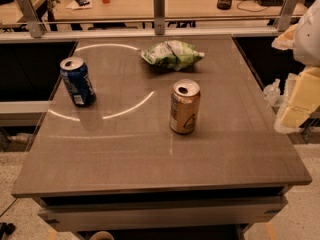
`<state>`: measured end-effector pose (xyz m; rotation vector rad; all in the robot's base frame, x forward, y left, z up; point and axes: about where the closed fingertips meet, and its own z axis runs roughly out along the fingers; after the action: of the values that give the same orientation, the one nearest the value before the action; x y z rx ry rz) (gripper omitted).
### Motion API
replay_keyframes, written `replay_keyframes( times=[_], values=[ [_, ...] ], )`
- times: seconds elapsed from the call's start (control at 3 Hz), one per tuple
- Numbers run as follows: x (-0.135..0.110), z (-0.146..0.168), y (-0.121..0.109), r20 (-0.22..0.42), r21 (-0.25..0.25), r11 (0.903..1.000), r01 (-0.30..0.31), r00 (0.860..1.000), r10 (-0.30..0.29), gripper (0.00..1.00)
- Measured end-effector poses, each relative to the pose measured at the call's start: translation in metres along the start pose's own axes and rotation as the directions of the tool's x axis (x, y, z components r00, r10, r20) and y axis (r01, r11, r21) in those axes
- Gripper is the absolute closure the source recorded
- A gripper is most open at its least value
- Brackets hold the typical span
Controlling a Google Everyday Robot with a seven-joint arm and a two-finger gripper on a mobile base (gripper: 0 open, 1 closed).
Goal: Pick orange can
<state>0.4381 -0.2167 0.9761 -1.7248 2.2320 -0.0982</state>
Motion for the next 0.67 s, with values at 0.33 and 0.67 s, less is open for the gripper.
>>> replay_keyframes(
  times=[0.33, 0.67],
  values=[
    [0.0, 0.0, 0.0, 0.0, 0.0, 1.0, 0.0, 1.0, 0.0, 0.0],
    [-0.0003, 0.0058, 0.0028, 0.073, -0.042, 0.9981, -0.045, 0.996, 0.048, 0.0]
  ],
)
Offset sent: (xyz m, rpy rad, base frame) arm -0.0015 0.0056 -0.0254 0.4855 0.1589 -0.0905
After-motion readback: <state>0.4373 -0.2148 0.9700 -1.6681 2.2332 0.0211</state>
